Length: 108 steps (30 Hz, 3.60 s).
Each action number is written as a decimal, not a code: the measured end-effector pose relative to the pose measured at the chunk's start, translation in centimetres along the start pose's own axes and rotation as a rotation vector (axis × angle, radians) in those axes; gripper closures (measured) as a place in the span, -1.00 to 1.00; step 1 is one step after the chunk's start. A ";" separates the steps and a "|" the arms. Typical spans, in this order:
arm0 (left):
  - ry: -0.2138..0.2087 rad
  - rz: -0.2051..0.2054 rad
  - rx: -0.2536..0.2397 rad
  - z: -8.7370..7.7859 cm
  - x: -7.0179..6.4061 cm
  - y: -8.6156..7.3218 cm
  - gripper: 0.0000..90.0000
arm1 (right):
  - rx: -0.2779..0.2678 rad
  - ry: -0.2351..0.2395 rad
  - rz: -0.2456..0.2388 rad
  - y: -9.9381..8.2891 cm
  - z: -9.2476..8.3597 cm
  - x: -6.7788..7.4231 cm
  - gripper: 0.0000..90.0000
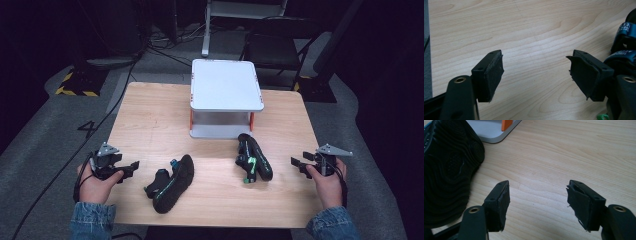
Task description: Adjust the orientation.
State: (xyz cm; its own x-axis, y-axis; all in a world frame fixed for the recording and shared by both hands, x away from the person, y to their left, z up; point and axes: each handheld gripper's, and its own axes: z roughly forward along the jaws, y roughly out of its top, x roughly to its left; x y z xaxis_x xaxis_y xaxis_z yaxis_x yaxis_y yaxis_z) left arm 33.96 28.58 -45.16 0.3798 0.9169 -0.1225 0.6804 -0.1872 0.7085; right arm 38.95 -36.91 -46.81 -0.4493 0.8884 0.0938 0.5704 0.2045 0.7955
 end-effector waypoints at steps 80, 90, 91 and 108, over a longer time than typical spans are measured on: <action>-0.535 -0.114 0.030 7.1 -11.5 5.9 0.87 | 0.047 -0.041 -0.062 -2.0 -1.4 1.5 -0.21; -0.631 -0.092 0.051 8.0 -13.3 5.8 0.75 | 0.061 -0.037 -0.074 -2.2 -1.3 2.0 -0.21; -0.675 -0.101 0.058 8.2 -13.6 5.8 0.68 | 0.060 -0.033 -0.083 -2.1 -1.3 2.1 -0.21; -0.396 0.162 0.050 6.9 -14.4 5.6 0.01 | 0.067 -0.009 -0.107 -1.8 -0.6 2.6 -0.21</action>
State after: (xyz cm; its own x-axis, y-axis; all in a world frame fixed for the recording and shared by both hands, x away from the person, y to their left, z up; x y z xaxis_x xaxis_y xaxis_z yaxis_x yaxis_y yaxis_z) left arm 36.64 11.93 -44.20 0.6885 0.6704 -0.2767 0.6184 -0.3434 0.7068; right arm 36.32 -35.21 -47.61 -0.5043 0.8635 0.0052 0.5643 0.3250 0.7589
